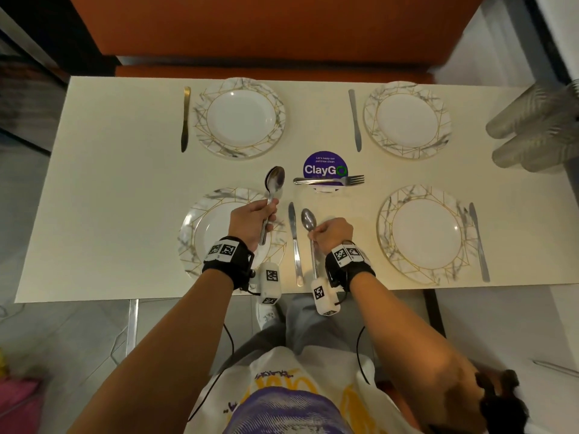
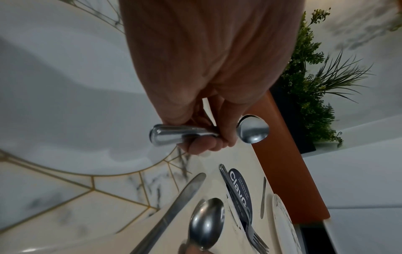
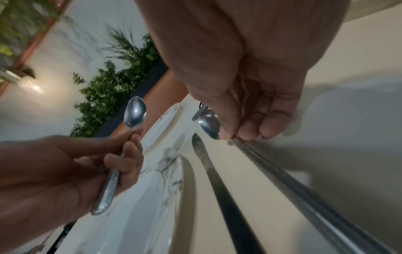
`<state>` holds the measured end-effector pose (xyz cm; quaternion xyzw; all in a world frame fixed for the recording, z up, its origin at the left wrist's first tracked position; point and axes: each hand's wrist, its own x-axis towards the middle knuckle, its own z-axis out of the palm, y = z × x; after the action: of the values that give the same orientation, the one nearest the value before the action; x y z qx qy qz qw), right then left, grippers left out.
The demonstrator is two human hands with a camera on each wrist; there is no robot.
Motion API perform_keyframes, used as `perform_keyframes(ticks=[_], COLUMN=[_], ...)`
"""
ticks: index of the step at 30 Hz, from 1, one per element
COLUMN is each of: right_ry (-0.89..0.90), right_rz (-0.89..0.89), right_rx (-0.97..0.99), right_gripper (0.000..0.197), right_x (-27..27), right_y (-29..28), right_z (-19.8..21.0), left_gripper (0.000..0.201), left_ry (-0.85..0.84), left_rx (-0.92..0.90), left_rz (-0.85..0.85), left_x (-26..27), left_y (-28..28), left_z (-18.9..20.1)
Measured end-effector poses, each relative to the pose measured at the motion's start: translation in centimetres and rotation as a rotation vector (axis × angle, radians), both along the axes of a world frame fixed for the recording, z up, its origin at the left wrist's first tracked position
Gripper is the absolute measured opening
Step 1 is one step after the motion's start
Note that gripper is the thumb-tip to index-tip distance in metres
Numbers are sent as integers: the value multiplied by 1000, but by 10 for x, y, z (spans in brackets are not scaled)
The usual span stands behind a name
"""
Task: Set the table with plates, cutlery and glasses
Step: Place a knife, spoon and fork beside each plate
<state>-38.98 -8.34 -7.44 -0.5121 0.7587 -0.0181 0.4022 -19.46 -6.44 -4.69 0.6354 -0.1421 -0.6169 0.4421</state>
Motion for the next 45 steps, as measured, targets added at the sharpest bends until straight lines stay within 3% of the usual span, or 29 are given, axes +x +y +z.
perform_keyframes(ticks=[4, 15, 19, 22, 25, 27, 38, 45], right_ry=[69, 37, -15, -94, -60, -20, -12, -111], right_rz=[59, 50, 7, 167, 398, 456, 450, 324], right_rx=[50, 9, -144, -238, -282, -268, -253, -375], right_gripper=[23, 23, 12, 18, 34, 44, 44, 27], right_x=[-1, 1, 0, 3, 8, 10, 10, 2], right_y=[2, 5, 14, 25, 33, 38, 43, 34], right_z=[-1, 5, 7, 8, 4, -1, -5, 4], left_gripper=[21, 22, 22, 20, 21, 20, 21, 20], left_ry=[7, -3, 2, 0, -7, -8, -1, 20], left_rx=[-2, -10, -5, -5, -2, -3, -17, 28], left_rz=[-6, -24, -15, -10, -5, -6, -3, -27], left_x=[0, 0, 1, 1, -1, -2, -2, -8], left_y=[1, 2, 1, 1, 2, 3, 8, 4], left_z=[0, 0, 0, 0, -1, -1, 0, 2])
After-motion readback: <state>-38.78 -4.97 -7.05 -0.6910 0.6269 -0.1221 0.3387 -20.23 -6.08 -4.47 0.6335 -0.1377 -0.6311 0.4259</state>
